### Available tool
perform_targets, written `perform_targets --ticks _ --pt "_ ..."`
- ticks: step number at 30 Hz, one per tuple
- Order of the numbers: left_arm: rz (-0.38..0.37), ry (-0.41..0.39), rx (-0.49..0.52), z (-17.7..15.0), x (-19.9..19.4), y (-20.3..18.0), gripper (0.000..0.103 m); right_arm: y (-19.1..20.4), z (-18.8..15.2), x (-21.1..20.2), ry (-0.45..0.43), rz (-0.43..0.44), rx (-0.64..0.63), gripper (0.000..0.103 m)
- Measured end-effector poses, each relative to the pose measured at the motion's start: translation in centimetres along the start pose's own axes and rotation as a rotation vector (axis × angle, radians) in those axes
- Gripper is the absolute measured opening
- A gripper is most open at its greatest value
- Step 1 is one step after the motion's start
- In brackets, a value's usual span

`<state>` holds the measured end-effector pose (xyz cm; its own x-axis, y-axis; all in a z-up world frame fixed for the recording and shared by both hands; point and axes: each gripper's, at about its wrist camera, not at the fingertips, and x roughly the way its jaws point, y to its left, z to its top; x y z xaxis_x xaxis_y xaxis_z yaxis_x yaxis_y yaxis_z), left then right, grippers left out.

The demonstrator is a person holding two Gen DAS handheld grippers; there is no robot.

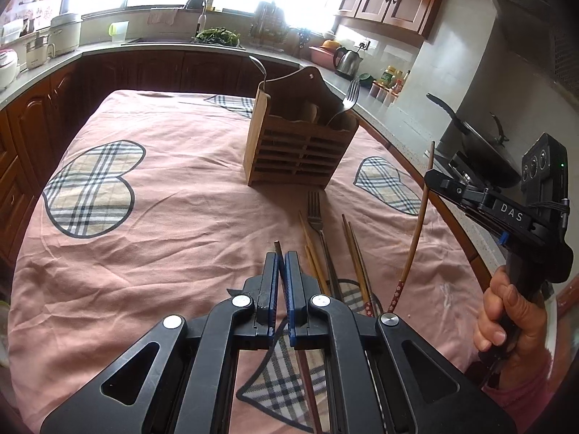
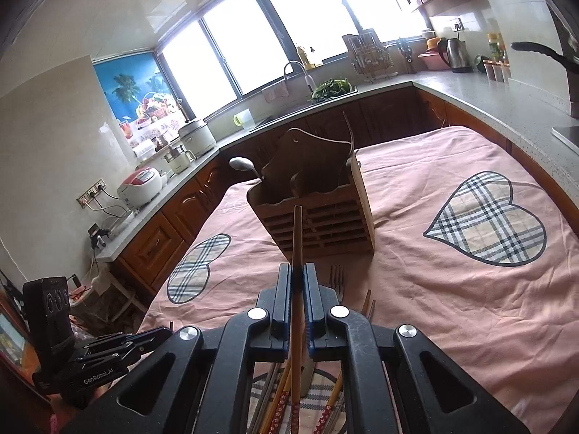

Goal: Organize utensils
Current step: 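Lift both chopsticks and carry them toward the wooden holder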

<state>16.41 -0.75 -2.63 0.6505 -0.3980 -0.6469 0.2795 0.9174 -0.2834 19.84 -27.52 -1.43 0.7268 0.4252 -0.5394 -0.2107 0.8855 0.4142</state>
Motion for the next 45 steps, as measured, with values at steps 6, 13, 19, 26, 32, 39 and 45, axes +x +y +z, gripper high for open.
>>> perform_targets --ticks 6,13,19,26,32,39,45 --pt "-0.002 -0.054 0.001 0.5 -1.9 -0.3 0.003 0.9 0.3 -2.1 -0.044 0.014 -0.02 0.006" --pt "-0.006 -0.112 -0.005 1.2 -3.5 -0.4 0.003 1.6 0.9 -4.1 -0.106 0.011 -0.034 0.006" --pt "-0.006 -0.147 -0.007 1.7 -4.2 -0.5 0.003 2.0 1.1 -4.9 -0.139 0.019 -0.047 0.006" --pt "-0.01 -0.179 -0.01 2.3 -4.9 -0.8 0.002 1.8 1.4 -5.3 -0.163 0.026 -0.039 0.006" --pt "-0.015 -0.216 -0.015 3.1 -5.6 -0.8 0.002 1.8 1.7 -5.5 -0.19 0.022 -0.037 0.006" --pt "-0.014 -0.249 -0.014 4.6 -5.8 -0.9 0.0 1.5 2.2 -5.1 -0.222 0.008 -0.031 0.006" --pt "-0.016 -0.279 -0.002 5.9 -6.1 -1.1 0.0 1.3 2.7 -4.2 -0.227 0.0 -0.035 0.006"
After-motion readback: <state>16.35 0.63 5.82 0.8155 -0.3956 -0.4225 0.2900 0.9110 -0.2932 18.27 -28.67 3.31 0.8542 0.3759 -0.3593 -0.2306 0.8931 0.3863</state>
